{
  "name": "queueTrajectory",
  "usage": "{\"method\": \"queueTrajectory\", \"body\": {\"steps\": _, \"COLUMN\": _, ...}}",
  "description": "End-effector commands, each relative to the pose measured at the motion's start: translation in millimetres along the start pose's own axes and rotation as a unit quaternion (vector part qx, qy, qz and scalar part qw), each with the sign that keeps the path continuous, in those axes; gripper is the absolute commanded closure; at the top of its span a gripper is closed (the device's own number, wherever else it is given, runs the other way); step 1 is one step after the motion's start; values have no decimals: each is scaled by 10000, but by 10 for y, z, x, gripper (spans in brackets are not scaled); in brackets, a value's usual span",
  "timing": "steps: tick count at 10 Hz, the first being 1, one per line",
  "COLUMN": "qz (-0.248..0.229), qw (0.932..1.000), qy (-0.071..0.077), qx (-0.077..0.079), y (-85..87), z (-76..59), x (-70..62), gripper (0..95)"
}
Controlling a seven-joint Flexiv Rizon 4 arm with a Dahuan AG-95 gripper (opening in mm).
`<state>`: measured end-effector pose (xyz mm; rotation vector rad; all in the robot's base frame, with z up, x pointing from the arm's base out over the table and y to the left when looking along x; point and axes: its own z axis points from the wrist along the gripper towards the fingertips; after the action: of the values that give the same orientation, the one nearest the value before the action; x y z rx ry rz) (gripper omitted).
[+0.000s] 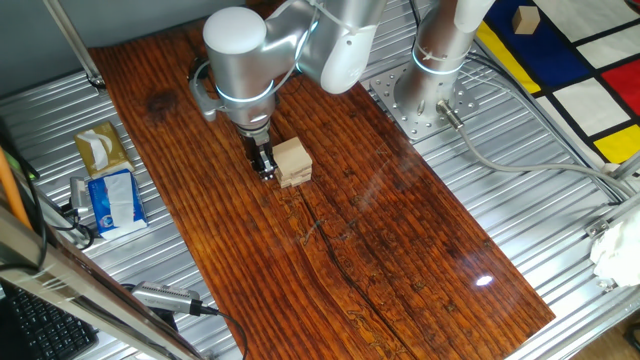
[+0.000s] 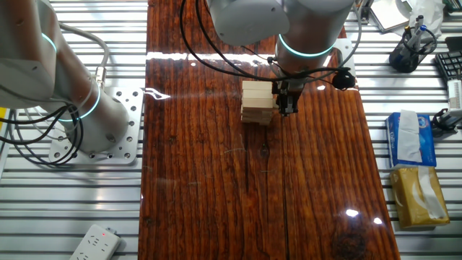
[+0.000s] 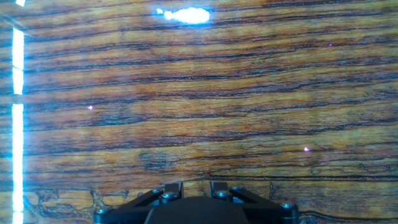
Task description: Play Jenga
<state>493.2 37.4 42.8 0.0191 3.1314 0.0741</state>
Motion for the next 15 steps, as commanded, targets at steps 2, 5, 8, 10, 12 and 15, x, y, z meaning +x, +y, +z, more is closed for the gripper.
{"method": "queueTrajectory", "body": {"steps": 2, "qz": 5, "qw": 10000, "qy": -2, "qx": 7, "y": -1, "z": 4, "x": -3, "gripper": 950}}
{"method": "queueTrajectory", "body": {"steps": 5, "qz": 5, "qw": 10000, "qy": -2, "qx": 7, "y": -1, "z": 4, "x": -3, "gripper": 950}}
{"method": "queueTrajectory", "body": {"steps": 8, "qz": 64, "qw": 10000, "qy": -4, "qx": 2, "y": 1, "z": -5, "x": -94, "gripper": 950}}
{"method": "queueTrajectory", "body": {"steps": 10, "qz": 71, "qw": 10000, "qy": -4, "qx": 4, "y": 2, "z": -10, "x": -127, "gripper": 950}}
{"method": "queueTrajectory", "body": {"steps": 12, "qz": 66, "qw": 10000, "qy": -1, "qx": 5, "y": 2, "z": -7, "x": -129, "gripper": 950}}
{"method": "queueTrajectory", "body": {"steps": 15, "qz": 59, "qw": 10000, "qy": -6, "qx": -2, "y": 3, "z": -5, "x": -127, "gripper": 950}}
